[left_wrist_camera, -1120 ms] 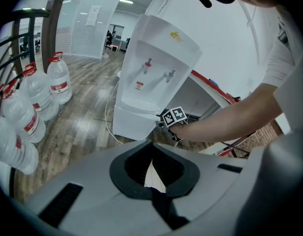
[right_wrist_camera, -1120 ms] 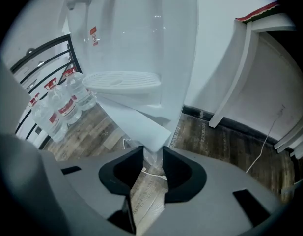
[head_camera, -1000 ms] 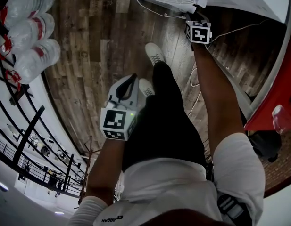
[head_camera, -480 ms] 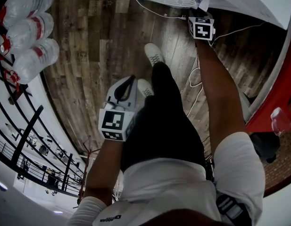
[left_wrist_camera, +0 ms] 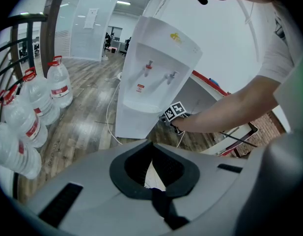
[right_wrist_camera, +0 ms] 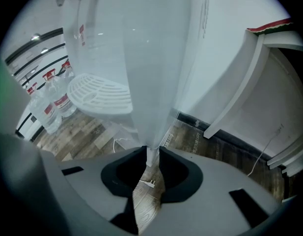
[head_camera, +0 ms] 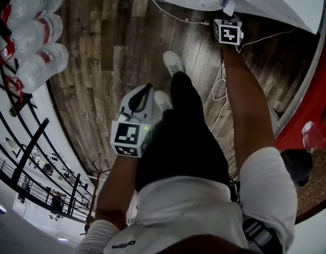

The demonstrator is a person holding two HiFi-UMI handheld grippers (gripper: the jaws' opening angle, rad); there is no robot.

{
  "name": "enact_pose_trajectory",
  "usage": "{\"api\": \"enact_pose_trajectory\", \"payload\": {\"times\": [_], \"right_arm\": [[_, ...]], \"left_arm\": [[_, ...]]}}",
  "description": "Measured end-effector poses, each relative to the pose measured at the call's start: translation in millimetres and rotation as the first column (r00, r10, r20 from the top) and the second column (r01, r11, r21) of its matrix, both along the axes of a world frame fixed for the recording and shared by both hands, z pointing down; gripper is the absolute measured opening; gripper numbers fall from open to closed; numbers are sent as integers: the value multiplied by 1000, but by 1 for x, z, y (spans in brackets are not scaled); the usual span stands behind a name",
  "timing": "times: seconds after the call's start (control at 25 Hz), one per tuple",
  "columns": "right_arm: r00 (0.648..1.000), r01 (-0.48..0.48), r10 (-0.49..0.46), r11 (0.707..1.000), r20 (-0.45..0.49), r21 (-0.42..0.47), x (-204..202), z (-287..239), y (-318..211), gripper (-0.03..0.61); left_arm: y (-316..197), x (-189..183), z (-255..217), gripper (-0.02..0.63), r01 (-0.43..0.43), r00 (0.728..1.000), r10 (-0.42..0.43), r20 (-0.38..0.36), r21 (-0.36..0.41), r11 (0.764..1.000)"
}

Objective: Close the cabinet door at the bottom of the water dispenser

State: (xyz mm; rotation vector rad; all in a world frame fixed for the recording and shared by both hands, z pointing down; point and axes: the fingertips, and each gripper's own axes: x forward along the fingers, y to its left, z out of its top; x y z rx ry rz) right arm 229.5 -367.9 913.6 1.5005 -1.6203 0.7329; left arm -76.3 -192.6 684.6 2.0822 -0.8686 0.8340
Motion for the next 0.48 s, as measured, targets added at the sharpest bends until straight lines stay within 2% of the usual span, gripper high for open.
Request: {"api": "enact_pose_trajectory", "payload": {"times": [0.28,0.48], "right_arm": [[1000,-21,21,1000,-4,-12,0,-20,17,94],[999,-49,49,999,6,22,-7,-63,35,89]], "left_arm": [[4,2,-21,0,-10,1000,10,-15,40,999],[20,1,-52,0,-15,999,18,-35,83,996]]}}
